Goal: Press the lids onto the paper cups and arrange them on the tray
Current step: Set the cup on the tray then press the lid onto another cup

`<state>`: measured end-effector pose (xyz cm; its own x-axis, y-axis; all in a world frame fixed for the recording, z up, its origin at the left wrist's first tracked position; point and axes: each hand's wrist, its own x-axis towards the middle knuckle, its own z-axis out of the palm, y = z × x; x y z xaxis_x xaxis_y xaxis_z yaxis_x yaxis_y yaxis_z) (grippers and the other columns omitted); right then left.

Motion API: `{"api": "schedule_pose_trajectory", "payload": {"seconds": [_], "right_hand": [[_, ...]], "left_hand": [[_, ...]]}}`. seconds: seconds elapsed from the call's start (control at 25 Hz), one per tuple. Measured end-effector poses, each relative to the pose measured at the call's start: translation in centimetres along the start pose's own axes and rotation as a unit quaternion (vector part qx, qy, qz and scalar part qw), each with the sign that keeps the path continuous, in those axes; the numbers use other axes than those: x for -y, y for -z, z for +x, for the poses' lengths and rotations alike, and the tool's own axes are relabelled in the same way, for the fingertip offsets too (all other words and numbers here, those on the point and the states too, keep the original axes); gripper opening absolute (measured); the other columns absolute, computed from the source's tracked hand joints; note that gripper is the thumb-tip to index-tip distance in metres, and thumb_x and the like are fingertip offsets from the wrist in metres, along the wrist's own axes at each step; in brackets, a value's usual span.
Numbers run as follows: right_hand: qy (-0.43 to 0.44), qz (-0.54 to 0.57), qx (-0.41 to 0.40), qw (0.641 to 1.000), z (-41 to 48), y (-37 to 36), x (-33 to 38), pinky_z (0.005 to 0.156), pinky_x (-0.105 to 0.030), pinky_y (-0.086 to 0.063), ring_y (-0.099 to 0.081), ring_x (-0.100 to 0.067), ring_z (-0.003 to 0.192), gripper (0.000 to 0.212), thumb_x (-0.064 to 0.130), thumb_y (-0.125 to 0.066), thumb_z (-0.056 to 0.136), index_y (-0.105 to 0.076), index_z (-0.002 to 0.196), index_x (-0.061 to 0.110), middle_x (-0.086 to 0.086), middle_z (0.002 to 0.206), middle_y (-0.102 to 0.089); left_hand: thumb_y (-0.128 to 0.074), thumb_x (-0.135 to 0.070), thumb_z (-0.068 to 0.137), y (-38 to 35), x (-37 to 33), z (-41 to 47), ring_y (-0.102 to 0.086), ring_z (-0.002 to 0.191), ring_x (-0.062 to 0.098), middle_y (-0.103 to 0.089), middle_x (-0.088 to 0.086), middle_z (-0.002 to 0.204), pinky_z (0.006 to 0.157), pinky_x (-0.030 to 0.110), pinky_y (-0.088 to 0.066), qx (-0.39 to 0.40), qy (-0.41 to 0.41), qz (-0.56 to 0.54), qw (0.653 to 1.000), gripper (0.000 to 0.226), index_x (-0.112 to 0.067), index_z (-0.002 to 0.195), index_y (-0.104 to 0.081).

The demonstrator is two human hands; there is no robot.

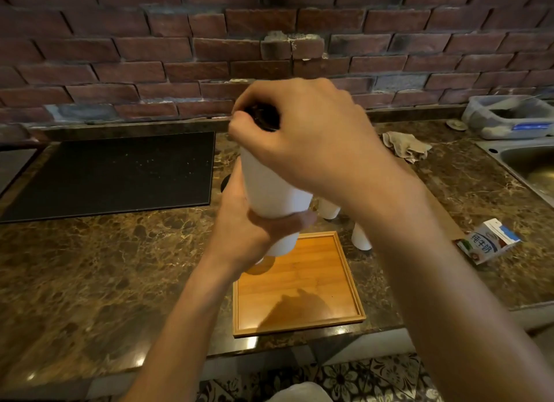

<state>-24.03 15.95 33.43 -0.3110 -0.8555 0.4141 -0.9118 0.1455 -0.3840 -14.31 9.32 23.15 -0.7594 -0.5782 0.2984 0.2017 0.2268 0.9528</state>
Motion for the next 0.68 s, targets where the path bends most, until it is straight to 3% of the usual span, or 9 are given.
{"api": "schedule_pose_trajectory", "payload": {"seconds": [0.08,0.16,0.24,0.32,0.4,0.48,0.56,0.68], "right_hand": [[0.032,-0.03,-0.042,0.998,0.1,-0.2,0.5,0.074,-0.032,-0.05,-0.062,-0.01,0.09,0.027,0.05,-0.048,0.092,-0.068,0.103,0.036,0.015,0.094,-0.068],[0.098,0.108,0.058,0.988,0.4,1.4,-0.4,0.079,-0.024,-0.052,-0.062,-0.004,0.096,0.026,0.042,-0.055,0.092,-0.068,0.11,0.029,0.013,0.103,-0.068],[0.161,0.268,0.167,0.935,0.5,2.7,-1.8,0.083,-0.024,-0.052,-0.062,-0.009,0.104,0.028,0.026,-0.059,0.092,-0.062,0.119,0.019,-0.001,0.115,-0.065],[0.168,0.313,0.198,0.914,0.4,3.0,-2.3,0.084,-0.026,-0.051,-0.062,-0.012,0.106,0.032,0.017,-0.057,0.091,-0.055,0.123,0.018,-0.006,0.117,-0.063],[0.132,0.264,0.154,0.943,0.1,2.9,-1.7,0.081,-0.018,-0.05,-0.062,-0.004,0.103,0.028,0.022,-0.057,0.092,-0.061,0.12,0.021,0.005,0.111,-0.065],[0.108,0.16,0.062,0.979,-0.3,2.7,-0.6,0.079,-0.016,-0.05,-0.061,0.001,0.097,0.026,0.037,-0.055,0.093,-0.067,0.115,0.028,0.016,0.103,-0.065],[0.09,0.034,-0.014,0.995,-0.5,1.9,0.8,0.077,-0.027,-0.052,-0.061,-0.004,0.092,0.03,0.048,-0.046,0.094,-0.068,0.109,0.034,0.017,0.099,-0.067],[0.054,-0.093,-0.049,0.993,-0.3,1.0,2.2,0.071,-0.031,-0.047,-0.06,-0.015,0.089,0.034,0.048,-0.037,0.096,-0.064,0.108,0.033,0.012,0.098,-0.065]], "left_hand": [[-0.083,-0.033,0.048,-0.1,0.2,-0.1,-0.065,0.094,0.009,-0.066,-0.012,0.102,0.065,0.023,-0.056,-0.001,0.015,-0.034,0.999,0.08,-0.023,0.12,-0.049],[-0.083,-0.025,0.048,0.8,0.1,0.0,-0.066,0.095,0.014,-0.067,-0.009,0.101,0.067,0.027,-0.057,0.054,0.017,-0.051,0.997,0.075,-0.022,0.116,-0.053],[-0.081,-0.019,0.048,1.8,0.0,0.2,-0.065,0.099,0.027,-0.066,0.007,0.106,0.074,0.041,-0.058,0.128,0.026,-0.056,0.99,0.077,-0.012,0.119,-0.054],[-0.08,-0.017,0.047,1.9,-0.4,0.2,-0.062,0.103,0.034,-0.062,0.018,0.11,0.082,0.051,-0.054,0.166,0.04,-0.06,0.984,0.081,-0.006,0.122,-0.052],[-0.081,-0.018,0.048,1.4,-0.6,0.1,-0.063,0.102,0.03,-0.064,0.013,0.109,0.081,0.049,-0.056,0.147,0.028,-0.052,0.987,0.076,-0.012,0.119,-0.056],[-0.082,-0.024,0.049,1.0,-0.8,0.1,-0.066,0.097,0.018,-0.067,-0.003,0.102,0.071,0.035,-0.058,0.095,0.002,-0.042,0.995,0.066,-0.026,0.11,-0.059],[-0.082,-0.029,0.049,0.9,-1.0,0.2,-0.066,0.092,0.007,-0.068,-0.014,0.097,0.065,0.022,-0.056,0.05,-0.009,-0.045,0.998,0.062,-0.033,0.106,-0.057],[-0.083,-0.035,0.046,0.7,-1.2,0.2,-0.066,0.091,0.006,-0.067,-0.013,0.098,0.064,0.02,-0.054,0.022,0.014,-0.028,0.999,0.073,-0.025,0.113,-0.054]]}}
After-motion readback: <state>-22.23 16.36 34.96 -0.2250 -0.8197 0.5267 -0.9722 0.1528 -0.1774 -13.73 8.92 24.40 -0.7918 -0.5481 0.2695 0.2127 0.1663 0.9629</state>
